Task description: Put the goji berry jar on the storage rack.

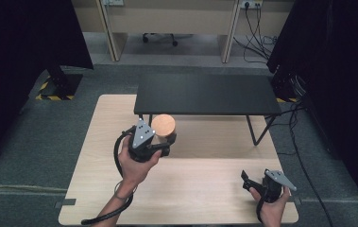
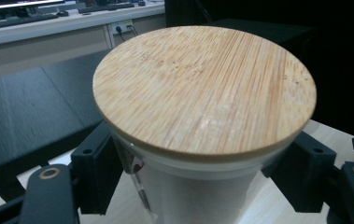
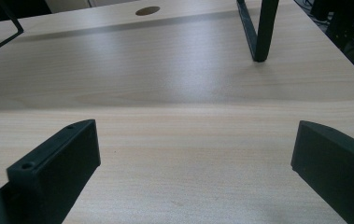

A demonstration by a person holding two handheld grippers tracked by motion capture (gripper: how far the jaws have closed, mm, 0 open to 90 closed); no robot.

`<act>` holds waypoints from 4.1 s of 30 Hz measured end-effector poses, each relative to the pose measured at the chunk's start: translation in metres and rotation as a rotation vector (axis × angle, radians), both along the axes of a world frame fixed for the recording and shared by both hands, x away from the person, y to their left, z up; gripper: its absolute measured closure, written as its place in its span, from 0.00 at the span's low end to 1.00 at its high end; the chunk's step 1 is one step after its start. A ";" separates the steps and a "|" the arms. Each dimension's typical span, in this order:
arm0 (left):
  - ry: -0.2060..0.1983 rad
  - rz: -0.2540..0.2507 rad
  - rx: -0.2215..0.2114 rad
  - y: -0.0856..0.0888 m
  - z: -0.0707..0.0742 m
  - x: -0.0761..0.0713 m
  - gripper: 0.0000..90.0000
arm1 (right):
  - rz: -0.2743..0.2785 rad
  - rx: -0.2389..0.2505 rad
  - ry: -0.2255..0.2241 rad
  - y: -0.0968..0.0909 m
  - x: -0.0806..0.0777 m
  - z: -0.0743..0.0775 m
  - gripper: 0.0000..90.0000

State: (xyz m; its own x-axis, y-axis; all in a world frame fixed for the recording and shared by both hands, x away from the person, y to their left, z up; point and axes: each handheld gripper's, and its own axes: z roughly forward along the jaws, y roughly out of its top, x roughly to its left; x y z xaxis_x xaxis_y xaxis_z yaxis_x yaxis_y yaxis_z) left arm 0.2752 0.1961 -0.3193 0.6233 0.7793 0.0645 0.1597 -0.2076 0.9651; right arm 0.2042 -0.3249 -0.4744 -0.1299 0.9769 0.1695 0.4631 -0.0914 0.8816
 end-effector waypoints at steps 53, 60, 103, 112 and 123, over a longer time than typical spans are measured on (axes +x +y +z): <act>0.085 0.171 0.102 -0.067 0.048 0.129 0.29 | 0.009 0.019 0.006 -0.004 0.002 0.000 0.01; 0.094 0.157 0.062 -0.061 0.043 0.136 0.29 | 0.009 0.014 0.006 -0.003 0.002 0.000 0.02; 0.007 0.162 0.000 -0.028 0.043 0.089 0.06 | 0.009 0.017 0.005 -0.004 0.001 0.000 0.02; -0.042 0.115 -0.018 -0.013 0.041 0.054 0.07 | 0.007 0.010 0.003 -0.002 0.001 0.000 0.02; -0.077 0.102 -0.041 0.007 0.016 0.021 0.06 | 0.002 0.016 0.004 -0.002 0.001 0.000 0.01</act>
